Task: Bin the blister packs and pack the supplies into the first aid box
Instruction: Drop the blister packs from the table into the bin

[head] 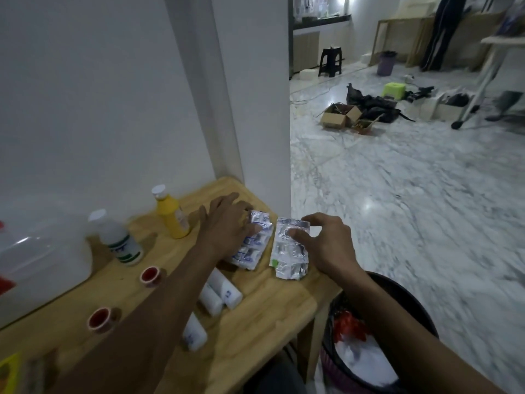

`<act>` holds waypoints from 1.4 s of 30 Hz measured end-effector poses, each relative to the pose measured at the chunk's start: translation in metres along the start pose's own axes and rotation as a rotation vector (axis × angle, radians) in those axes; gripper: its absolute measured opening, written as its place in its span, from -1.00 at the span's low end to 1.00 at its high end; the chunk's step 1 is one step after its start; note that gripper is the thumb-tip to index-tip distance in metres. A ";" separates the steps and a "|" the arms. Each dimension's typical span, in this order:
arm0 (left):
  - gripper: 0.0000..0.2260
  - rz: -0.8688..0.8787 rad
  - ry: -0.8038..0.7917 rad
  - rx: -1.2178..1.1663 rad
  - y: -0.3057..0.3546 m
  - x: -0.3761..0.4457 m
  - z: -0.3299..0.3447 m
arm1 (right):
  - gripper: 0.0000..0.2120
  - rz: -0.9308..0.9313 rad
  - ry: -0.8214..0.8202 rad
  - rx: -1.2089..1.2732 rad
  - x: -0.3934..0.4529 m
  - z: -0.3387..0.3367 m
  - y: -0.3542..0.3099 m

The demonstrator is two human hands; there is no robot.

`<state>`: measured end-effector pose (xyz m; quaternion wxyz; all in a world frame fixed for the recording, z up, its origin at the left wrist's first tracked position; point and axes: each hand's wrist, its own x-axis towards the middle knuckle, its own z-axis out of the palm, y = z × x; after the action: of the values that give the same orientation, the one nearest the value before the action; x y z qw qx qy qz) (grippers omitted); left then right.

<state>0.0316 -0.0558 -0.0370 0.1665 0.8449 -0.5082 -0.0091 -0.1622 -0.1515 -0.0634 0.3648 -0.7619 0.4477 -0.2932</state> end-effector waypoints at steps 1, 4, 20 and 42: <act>-0.66 -0.001 0.025 -0.017 0.000 0.000 0.001 | -0.66 -0.003 0.016 0.016 0.000 0.000 -0.001; -0.79 0.009 0.111 -0.066 0.004 -0.001 0.002 | -0.76 -0.007 0.063 0.068 -0.002 -0.001 -0.002; -0.86 0.130 0.371 -0.517 0.080 -0.023 -0.026 | -0.86 0.047 0.337 0.380 -0.029 -0.087 -0.009; -0.88 -0.269 0.084 -0.944 0.245 -0.060 0.168 | -0.87 0.467 0.546 0.473 -0.066 -0.145 0.177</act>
<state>-0.2380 -0.1546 -0.1333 0.5490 0.7350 -0.3278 -0.2257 -0.3857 -0.1938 -0.1346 0.4542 -0.4302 0.6086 -0.4882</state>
